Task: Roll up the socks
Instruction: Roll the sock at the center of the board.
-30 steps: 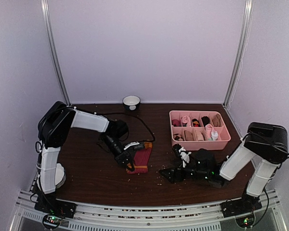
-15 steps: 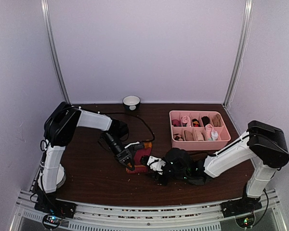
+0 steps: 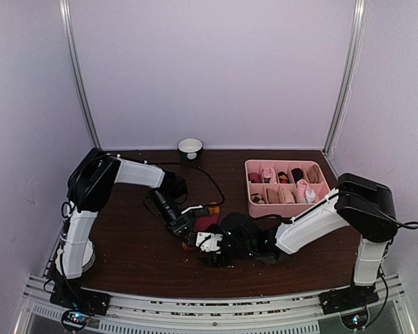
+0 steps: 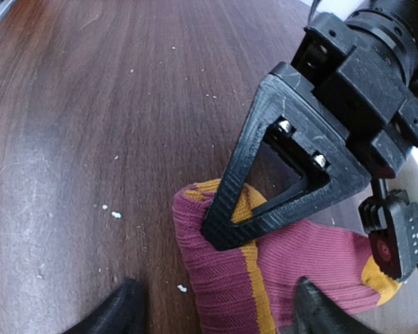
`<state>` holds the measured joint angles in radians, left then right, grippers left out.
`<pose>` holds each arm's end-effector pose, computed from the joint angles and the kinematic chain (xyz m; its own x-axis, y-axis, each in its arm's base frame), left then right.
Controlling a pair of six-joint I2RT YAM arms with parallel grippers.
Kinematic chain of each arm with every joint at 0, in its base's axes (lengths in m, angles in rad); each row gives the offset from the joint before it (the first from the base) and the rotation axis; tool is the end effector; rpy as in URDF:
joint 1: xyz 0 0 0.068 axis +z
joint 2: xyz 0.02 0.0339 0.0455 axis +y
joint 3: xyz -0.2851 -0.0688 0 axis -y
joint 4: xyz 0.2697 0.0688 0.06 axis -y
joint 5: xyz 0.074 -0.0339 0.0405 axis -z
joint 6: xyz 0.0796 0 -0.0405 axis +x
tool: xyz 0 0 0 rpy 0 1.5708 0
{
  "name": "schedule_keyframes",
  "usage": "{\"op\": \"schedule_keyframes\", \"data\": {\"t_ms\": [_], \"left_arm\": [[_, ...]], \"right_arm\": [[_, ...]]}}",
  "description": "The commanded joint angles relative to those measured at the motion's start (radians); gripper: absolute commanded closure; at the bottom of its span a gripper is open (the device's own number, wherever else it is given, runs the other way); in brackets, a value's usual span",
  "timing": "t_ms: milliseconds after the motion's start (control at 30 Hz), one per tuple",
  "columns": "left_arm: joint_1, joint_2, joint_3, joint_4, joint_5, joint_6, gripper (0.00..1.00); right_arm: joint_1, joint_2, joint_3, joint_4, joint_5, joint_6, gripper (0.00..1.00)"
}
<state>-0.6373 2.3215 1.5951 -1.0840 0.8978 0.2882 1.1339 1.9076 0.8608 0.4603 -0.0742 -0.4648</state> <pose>0.3058 -0.3039 0.0676 -0.6855 0.7280 0.0116 0.4345 0.4219 -0.7957 0.1761 0.3911 0.0942 0.2074 -0.6123 -0.7629 -0.9360 0.1024 -0.3367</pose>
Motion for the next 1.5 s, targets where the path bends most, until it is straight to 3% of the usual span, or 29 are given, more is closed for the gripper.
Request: {"op": "schedule_keyframes", "data": {"t_ms": [0, 67, 267, 367, 400, 467, 533, 733, 767, 800, 833, 1067, 1300, 1467], "left_arm": [[0.005, 0.077, -0.007, 0.024, -0.215, -0.003, 0.95], [0.006, 0.079, 0.0, 0.017, -0.214, -0.002, 0.95], [0.006, 0.096, 0.033, -0.017, -0.212, 0.013, 0.95], [0.007, 0.099, 0.042, -0.034, -0.21, 0.022, 0.94], [0.008, 0.099, 0.045, -0.041, -0.208, 0.028, 0.92], [0.014, 0.089, 0.048, -0.054, -0.178, 0.051, 0.85], [0.028, 0.051, 0.03, -0.038, -0.125, 0.073, 0.75], [0.048, -0.131, -0.09, 0.103, -0.106, 0.135, 0.51], [0.05, -0.157, -0.114, 0.119, -0.105, 0.15, 0.44], [0.054, -0.193, -0.143, 0.145, -0.107, 0.161, 0.26], [0.059, -0.233, -0.176, 0.184, -0.113, 0.17, 0.21], [0.051, -0.491, -0.372, 0.424, -0.155, 0.318, 0.2], [-0.001, -0.489, -0.415, 0.499, -0.171, 0.367, 0.31], [-0.073, -0.444, -0.422, 0.532, -0.204, 0.36, 0.32]], "right_arm": [[0.005, 0.034, 0.04, -0.073, -0.008, -0.037, 0.36], [0.004, 0.044, 0.034, -0.068, -0.016, -0.04, 0.49], [-0.002, 0.081, 0.041, -0.053, 0.001, -0.041, 0.52], [-0.016, 0.102, 0.059, -0.077, -0.009, -0.048, 0.6], [-0.024, 0.107, 0.066, -0.092, -0.021, -0.045, 0.68], [-0.04, 0.117, 0.074, -0.12, -0.04, -0.025, 0.85], [-0.059, 0.126, 0.076, -0.146, -0.061, 0.009, 0.96], [-0.114, 0.169, 0.079, -0.247, -0.187, 0.147, 0.99], [-0.126, 0.176, 0.077, -0.255, -0.227, 0.184, 1.0], [-0.137, 0.182, 0.078, -0.261, -0.279, 0.223, 1.0], [-0.15, 0.186, 0.074, -0.263, -0.33, 0.263, 1.0], [-0.198, 0.19, -0.022, -0.127, -0.603, 0.509, 1.0], [-0.256, 0.233, -0.065, -0.021, -0.707, 0.72, 1.0], [-0.263, 0.272, -0.044, -0.104, -0.695, 0.736, 1.0]]}}
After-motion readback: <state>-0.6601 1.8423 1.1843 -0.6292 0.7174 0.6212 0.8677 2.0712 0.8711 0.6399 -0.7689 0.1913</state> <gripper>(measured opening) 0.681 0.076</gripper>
